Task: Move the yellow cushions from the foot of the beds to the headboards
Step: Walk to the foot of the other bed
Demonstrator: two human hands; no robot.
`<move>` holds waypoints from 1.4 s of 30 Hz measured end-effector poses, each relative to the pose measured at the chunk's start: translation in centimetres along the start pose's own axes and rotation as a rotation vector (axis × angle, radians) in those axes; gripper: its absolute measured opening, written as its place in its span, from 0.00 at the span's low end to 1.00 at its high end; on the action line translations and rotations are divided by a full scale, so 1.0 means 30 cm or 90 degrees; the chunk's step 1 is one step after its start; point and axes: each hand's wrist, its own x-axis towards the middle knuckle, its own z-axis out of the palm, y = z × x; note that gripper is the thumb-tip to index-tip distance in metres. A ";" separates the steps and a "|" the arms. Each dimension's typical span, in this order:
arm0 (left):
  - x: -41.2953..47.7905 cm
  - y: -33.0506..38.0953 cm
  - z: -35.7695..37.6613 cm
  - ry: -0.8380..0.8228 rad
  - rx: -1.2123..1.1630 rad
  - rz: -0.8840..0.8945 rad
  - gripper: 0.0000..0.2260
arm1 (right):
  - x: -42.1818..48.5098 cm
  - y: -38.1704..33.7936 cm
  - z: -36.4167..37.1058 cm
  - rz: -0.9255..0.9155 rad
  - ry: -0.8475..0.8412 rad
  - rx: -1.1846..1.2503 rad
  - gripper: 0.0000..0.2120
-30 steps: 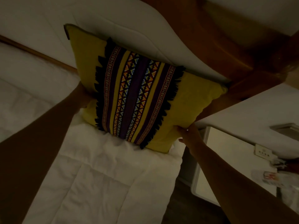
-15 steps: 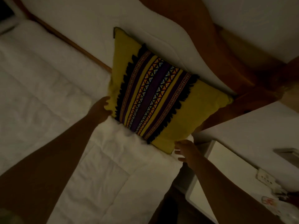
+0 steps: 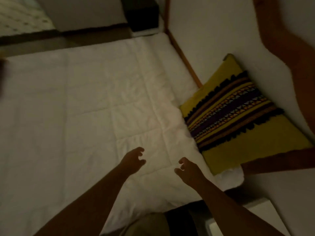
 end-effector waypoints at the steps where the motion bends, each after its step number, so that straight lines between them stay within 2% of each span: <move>1: -0.076 -0.056 0.010 0.006 0.005 -0.020 0.22 | -0.022 -0.014 0.025 -0.037 -0.012 -0.036 0.22; 5: -0.400 -0.251 0.055 0.049 -0.023 -0.105 0.21 | -0.125 -0.084 0.137 -0.155 -0.070 -0.152 0.23; 11: -0.808 -0.525 0.110 0.137 -0.105 -0.192 0.20 | -0.305 -0.227 0.367 -0.271 -0.150 -0.265 0.23; 16: -1.095 -0.821 0.113 0.240 -0.226 -0.266 0.20 | -0.482 -0.430 0.650 -0.372 -0.223 -0.364 0.22; 21: -1.363 -1.185 0.115 0.291 -0.231 -0.351 0.24 | -0.653 -0.673 1.026 -0.479 -0.266 -0.456 0.23; 25: -1.616 -1.507 0.107 0.338 -0.266 -0.427 0.27 | -0.808 -0.851 1.378 -0.530 -0.301 -0.510 0.23; 31: -2.000 -1.876 0.085 0.376 -0.286 -0.511 0.25 | -1.102 -1.064 1.870 -0.617 -0.372 -0.536 0.21; 36: -2.192 -2.055 0.024 0.425 -0.329 -0.556 0.22 | -1.261 -1.224 2.150 -0.632 -0.415 -0.556 0.24; 42: -2.293 -2.294 -0.091 0.453 -0.371 -0.590 0.18 | -1.297 -1.429 2.425 -0.666 -0.434 -0.561 0.24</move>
